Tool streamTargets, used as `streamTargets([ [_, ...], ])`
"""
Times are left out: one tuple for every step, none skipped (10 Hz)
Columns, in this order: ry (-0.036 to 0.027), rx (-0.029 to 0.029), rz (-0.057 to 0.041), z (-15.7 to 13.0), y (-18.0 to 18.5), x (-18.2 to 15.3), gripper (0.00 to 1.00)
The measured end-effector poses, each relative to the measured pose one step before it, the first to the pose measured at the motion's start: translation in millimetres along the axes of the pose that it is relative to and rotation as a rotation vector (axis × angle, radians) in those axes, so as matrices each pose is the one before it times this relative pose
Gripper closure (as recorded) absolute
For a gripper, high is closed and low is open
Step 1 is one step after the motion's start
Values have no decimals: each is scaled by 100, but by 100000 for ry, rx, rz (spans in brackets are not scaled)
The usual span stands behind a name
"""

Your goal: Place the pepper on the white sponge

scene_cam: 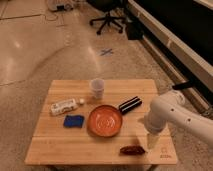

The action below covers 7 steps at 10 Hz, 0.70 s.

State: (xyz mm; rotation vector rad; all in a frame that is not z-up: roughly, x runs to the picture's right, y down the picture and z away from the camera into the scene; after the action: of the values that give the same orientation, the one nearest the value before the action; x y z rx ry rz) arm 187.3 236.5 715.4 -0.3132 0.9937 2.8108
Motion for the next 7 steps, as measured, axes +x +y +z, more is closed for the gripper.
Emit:
streamTargets([
  [590, -258, -1376, 559, -718, 700, 20],
  [470, -427, -1683, 801, -688, 739, 20],
  [123, -638, -2127, 986, -532, 725, 20],
  [-76, -568, -1711, 775, -366, 443, 20],
  [-93, -373, -894, 539, -296, 210, 20],
  [-709, -822, -1850, 1025, -363, 230, 20],
  [-424, -336, -1177, 657, -125, 180, 20],
])
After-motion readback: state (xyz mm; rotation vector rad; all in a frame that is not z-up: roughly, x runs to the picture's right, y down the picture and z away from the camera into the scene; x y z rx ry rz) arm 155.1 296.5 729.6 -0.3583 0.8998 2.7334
